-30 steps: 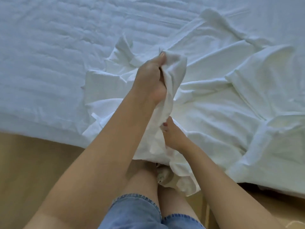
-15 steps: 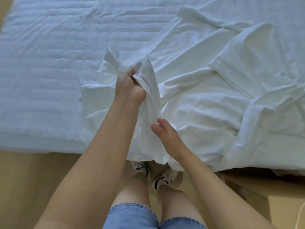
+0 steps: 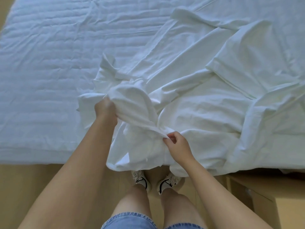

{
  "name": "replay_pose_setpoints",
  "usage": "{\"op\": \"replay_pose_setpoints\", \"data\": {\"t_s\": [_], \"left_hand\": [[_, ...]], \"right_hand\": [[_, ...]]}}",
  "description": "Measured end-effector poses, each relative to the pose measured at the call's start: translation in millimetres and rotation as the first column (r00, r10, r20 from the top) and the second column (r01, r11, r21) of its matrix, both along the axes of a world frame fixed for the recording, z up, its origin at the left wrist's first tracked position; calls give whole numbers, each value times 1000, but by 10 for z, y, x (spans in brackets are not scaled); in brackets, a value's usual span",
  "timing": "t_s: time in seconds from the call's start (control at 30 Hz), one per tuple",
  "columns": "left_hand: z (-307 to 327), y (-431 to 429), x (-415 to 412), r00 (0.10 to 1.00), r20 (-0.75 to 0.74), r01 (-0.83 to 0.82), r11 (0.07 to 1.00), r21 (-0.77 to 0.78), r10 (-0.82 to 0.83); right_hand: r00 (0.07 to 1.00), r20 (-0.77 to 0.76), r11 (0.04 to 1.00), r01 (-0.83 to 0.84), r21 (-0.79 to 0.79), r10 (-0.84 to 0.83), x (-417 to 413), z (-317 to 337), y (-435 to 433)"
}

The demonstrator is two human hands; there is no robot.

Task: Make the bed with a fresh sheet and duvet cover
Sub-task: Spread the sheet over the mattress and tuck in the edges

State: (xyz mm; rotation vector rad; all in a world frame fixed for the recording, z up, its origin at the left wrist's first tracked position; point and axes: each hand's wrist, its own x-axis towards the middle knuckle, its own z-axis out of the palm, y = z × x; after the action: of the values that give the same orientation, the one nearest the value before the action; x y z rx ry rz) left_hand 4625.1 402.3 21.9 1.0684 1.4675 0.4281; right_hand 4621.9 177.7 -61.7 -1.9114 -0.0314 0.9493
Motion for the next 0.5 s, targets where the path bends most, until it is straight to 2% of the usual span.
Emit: {"op": "replay_pose_setpoints", "data": {"t_s": [0.03,0.07,0.1,0.13,0.2,0.27,0.33,0.4,0.5], "left_hand": [[-103,10,-62,976,-199,124,981,150,-93],[-173,-30,-86,906,-365,322,909,265,-215],[-238,-108,-72,801,-491,533,781,327,-341],[-272,-231,-36,675,-582,710,615,343,-454],[-325,-497,111,420,-680,907,269,322,-600],[-423,-744,272,192,-708,956,-32,291,-679],[-543,-940,421,30,-699,940,-218,263,-715],[-618,-1112,564,-37,-664,921,-283,268,-747],[-710,-1429,831,-154,-634,877,-400,265,-758]], "right_hand": [[998,-2,998,59,-14,-59,11,-47,-73],[994,0,994,107,-30,-107,26,-95,-128],[990,6,988,144,-51,-144,44,-134,-167],[986,5,984,164,-69,-164,66,-148,-181],[982,-14,979,185,-82,-186,125,-175,-167],[970,-4,966,240,-102,-241,229,-180,-148],[933,75,925,358,-125,-351,381,-185,-202],[847,192,831,528,-177,-496,553,-176,-379],[645,379,621,757,-203,-664,842,-205,-798]]}}
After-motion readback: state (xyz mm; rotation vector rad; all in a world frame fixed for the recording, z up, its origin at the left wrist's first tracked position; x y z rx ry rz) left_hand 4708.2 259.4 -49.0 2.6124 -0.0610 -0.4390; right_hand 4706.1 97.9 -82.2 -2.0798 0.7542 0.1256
